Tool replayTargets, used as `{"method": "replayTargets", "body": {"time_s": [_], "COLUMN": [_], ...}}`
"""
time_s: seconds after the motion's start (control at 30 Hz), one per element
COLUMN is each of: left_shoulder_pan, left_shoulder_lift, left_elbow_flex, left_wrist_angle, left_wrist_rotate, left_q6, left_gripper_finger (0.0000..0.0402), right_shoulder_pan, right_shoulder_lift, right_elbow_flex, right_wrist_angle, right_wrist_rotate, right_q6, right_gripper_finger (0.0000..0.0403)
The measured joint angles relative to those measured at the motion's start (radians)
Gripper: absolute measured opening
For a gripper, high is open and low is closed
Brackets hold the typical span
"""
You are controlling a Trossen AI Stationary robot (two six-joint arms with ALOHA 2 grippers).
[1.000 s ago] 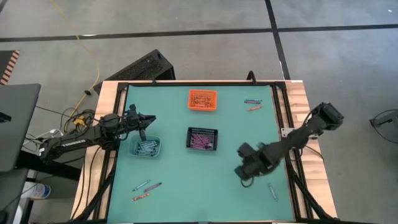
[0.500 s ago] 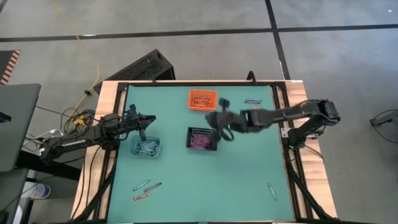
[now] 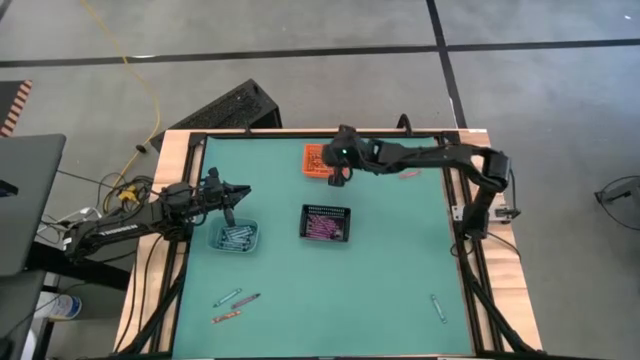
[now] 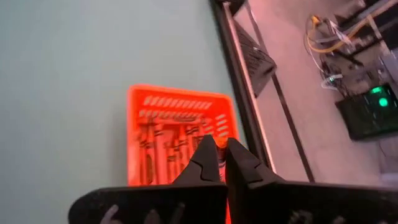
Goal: Sort crayons
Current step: Put the orange crayon into the orange bin, then put the violet crayon into the black bin
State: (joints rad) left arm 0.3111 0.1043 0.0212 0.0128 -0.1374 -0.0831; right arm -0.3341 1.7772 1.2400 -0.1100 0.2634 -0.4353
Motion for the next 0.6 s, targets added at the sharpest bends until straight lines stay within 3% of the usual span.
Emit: {"method": "replayTargets", "body": {"time_s": [0.23,0.5,0.6], "left_shoulder_pan": [0.000,0.000,0.000], "left_shoulder_lift": [0.000,0.000,0.000], "left_elbow_flex": [0.000,0.000,0.000], "left_wrist_angle": [0.000,0.000,0.000], "left_wrist_rotate": [0.001,0.000,0.000], "left_q6": [0.000,0.000,0.000], "left_gripper_finger": [0.0029,0.0029,0.0029], "right_shoulder_pan": [-0.014,-0.008,-0.020], "right_shoulder_lift": [0.044,0.023,-0.015], "right_elbow_flex": [0.056,0.238,0.262], "right_wrist_angle": [-0.027,-0.419,-0.634], "right_wrist_rotate": [-0.025,-0.073,-0.143], "right_q6": [-0.006,0.114,0.161], "right_gripper_finger": [0.0054,0.0132,0.0154]}}
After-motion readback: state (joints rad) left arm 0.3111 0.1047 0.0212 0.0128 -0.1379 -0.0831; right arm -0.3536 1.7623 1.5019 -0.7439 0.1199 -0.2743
